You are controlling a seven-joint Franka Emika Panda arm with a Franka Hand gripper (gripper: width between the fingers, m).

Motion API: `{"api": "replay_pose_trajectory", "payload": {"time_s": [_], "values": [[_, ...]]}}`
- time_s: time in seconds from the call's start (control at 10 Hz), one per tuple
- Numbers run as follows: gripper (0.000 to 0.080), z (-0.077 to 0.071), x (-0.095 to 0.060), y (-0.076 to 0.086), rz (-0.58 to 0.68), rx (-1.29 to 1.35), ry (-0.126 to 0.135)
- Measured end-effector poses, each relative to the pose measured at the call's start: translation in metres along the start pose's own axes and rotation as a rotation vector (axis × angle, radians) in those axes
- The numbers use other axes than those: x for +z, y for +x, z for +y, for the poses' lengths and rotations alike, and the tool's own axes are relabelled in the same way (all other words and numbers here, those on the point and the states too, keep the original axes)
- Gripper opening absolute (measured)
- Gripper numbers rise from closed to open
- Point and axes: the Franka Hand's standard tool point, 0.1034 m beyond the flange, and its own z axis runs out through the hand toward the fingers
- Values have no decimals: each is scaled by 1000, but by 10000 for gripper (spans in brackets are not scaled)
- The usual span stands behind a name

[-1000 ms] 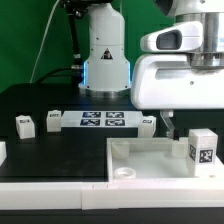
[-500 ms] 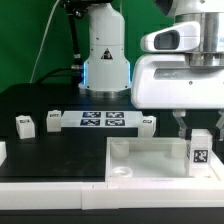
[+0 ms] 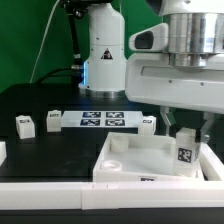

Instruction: Assemble one leg

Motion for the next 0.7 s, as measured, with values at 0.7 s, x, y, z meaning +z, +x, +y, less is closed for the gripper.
{"api": "replay_pose_trajectory", "payload": {"time_s": [0.7], "values": [[599,15,0,9,23,224,-27]]}}
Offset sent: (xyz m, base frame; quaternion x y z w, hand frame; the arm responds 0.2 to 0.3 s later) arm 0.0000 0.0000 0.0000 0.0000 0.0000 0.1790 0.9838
